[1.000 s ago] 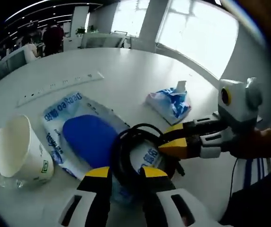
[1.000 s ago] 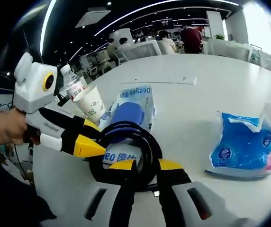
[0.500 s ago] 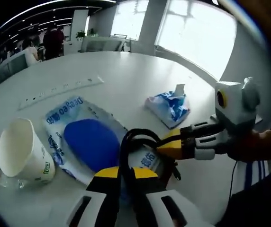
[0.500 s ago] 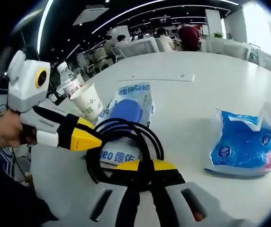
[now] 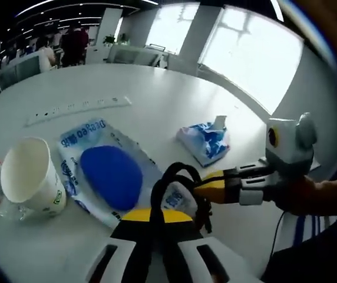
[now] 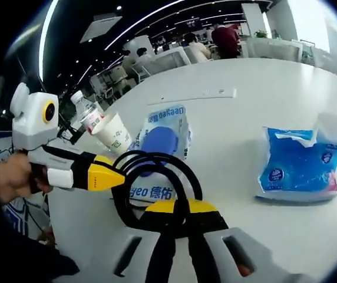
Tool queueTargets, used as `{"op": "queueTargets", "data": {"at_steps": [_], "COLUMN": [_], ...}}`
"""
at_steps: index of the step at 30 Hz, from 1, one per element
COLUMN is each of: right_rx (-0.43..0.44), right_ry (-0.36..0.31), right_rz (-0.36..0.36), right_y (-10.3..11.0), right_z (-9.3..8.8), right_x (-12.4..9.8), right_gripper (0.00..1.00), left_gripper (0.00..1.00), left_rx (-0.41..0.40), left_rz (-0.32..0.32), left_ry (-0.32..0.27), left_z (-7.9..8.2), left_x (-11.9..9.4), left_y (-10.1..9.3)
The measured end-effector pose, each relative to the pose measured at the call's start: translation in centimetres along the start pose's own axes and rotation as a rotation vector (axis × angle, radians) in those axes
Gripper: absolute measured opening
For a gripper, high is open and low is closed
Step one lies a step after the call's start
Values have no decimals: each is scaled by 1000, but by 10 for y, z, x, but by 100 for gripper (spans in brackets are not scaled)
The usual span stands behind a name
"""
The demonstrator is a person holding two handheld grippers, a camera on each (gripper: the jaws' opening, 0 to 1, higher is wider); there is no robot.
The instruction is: Arrange the tabletop items into an orderly group along one side of the table until the central work area is clear of visible clutter.
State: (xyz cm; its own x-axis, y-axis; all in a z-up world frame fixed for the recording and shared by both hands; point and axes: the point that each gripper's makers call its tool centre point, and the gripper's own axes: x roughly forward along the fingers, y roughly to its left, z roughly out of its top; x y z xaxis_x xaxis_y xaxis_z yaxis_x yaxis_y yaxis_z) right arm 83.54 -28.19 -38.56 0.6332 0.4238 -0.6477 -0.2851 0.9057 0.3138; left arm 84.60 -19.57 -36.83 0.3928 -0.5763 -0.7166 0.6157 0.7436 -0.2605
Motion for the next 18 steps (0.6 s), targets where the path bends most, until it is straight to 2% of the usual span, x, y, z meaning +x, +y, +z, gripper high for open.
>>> {"op": "queueTargets", "data": {"at_steps": [6,12,18], "right_rx": [-3,-12,-24], "right_ry": [-27,-64,-88], "right_rz": [-3,-12,-40], "right_y": [2,8,1], "right_z": [2,11,11], "right_x": [-6,-28,-44], "right_gripper": [0,0,0], "left_gripper": [1,1,1], "left_rx": [7,14,31], "left_rz": [-2,-13,-40], "left_ry": [-24,-59,-73], "left_z": [3,11,16], "left_x": [-11,-25,-28], "left_y": [-8,-21,-39]}}
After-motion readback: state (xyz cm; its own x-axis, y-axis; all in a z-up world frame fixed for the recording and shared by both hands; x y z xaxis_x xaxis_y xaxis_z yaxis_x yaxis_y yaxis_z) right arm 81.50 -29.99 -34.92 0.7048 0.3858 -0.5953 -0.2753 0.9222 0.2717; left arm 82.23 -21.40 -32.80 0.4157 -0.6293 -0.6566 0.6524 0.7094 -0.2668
